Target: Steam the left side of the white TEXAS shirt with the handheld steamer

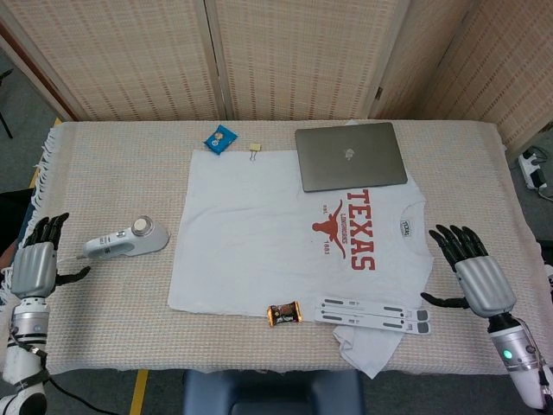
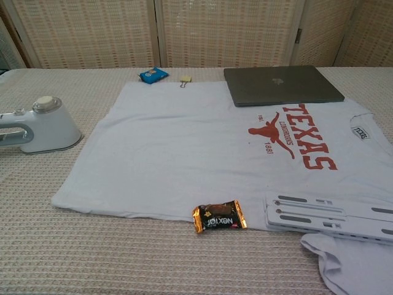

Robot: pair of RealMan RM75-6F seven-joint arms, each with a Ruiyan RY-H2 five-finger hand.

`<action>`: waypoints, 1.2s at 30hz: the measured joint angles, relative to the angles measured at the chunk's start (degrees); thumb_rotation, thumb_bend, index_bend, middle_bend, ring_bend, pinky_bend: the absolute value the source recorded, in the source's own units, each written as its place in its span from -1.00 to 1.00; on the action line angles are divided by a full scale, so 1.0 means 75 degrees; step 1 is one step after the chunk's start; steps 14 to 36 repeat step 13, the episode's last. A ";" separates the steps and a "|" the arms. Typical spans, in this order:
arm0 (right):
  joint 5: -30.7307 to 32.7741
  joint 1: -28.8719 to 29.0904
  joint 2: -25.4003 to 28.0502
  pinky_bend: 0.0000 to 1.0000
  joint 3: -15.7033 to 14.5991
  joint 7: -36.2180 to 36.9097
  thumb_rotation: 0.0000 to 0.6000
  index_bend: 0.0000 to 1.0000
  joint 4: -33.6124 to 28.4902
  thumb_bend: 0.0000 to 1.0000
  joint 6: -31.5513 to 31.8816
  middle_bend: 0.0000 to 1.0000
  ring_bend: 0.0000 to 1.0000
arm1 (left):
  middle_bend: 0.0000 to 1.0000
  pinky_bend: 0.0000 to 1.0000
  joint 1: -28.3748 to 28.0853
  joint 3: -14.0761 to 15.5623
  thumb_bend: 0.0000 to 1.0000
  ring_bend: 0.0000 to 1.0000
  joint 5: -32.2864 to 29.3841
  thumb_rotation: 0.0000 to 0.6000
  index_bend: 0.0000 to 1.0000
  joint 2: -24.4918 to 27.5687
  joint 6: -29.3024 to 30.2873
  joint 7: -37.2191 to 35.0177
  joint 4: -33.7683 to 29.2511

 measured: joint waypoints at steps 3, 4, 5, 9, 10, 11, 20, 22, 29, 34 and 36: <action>-0.0101 -0.0296 0.0164 -1.00 -0.0020 0.0007 0.20 -1.00 -0.0166 -1.00 0.0394 -0.92 -1.00 | -0.63 -0.51 0.0381 0.0231 -0.94 -0.78 0.0370 1.00 -0.67 0.0190 0.0622 -0.0108 -0.0194; -0.0124 -0.0373 0.0200 -1.00 -0.0031 -0.0056 0.21 -1.00 -0.0214 -1.00 0.0498 -0.92 -1.00 | -0.62 -0.52 0.0504 0.0312 -0.94 -0.77 0.0488 1.00 -0.66 0.0247 0.0811 -0.0125 -0.0253; -0.0151 -0.0481 0.0237 -1.00 -0.0046 -0.0176 0.21 -1.00 -0.0275 -1.00 0.0635 -0.92 -1.00 | -0.62 -0.52 0.0630 0.0398 -0.94 -0.77 0.0604 1.00 -0.65 0.0303 0.0998 -0.0138 -0.0312; -0.0185 -0.0909 0.0293 -1.00 -0.0103 -0.0590 0.25 -1.00 -0.0416 -1.00 0.1070 -0.92 -1.00 | -0.61 -0.52 0.1242 0.0861 -0.94 -0.77 0.1089 1.00 -0.61 0.0558 0.1747 -0.0128 -0.0624; -0.0179 -0.1010 0.0296 -1.00 -0.0119 -0.0623 0.30 -1.00 -0.0435 -1.00 0.1146 -0.92 -1.00 | -0.60 -0.52 0.1363 0.0968 -0.94 -0.77 0.1184 1.00 -0.60 0.0613 0.1868 -0.0110 -0.0710; -0.0161 -0.1134 0.0297 -1.00 -0.0141 -0.0633 0.34 -1.00 -0.0452 -1.00 0.1222 -0.92 -1.00 | -0.60 -0.52 0.1474 0.1069 -0.94 -0.76 0.1280 1.00 -0.59 0.0662 0.1980 -0.0089 -0.0791; -0.0131 -0.1278 0.0290 -1.00 -0.0162 -0.0632 0.50 -1.00 -0.0454 -1.00 0.1297 -0.92 -1.00 | -0.58 -0.52 0.1693 0.1268 -0.94 -0.75 0.1482 1.00 -0.57 0.0755 0.2213 -0.0013 -0.0966; -0.0131 -0.1278 0.0290 -1.00 -0.0162 -0.0632 0.50 -1.00 -0.0454 -1.00 0.1297 -0.92 -1.00 | -0.58 -0.52 0.1693 0.1268 -0.94 -0.75 0.1482 1.00 -0.57 0.0755 0.2213 -0.0013 -0.0966; -0.0131 -0.1278 0.0290 -1.00 -0.0162 -0.0632 0.50 -1.00 -0.0454 -1.00 0.1297 -0.92 -1.00 | -0.58 -0.52 0.1693 0.1268 -0.94 -0.75 0.1482 1.00 -0.57 0.0755 0.2213 -0.0013 -0.0966; -0.0131 -0.1278 0.0290 -1.00 -0.0162 -0.0632 0.50 -1.00 -0.0454 -1.00 0.1297 -0.92 -1.00 | -0.58 -0.52 0.1693 0.1268 -0.94 -0.75 0.1482 1.00 -0.57 0.0755 0.2213 -0.0013 -0.0966; -0.0131 -0.1278 0.0290 -1.00 -0.0162 -0.0632 0.50 -1.00 -0.0454 -1.00 0.1297 -0.92 -1.00 | -0.58 -0.52 0.1693 0.1268 -0.94 -0.75 0.1482 1.00 -0.57 0.0755 0.2213 -0.0013 -0.0966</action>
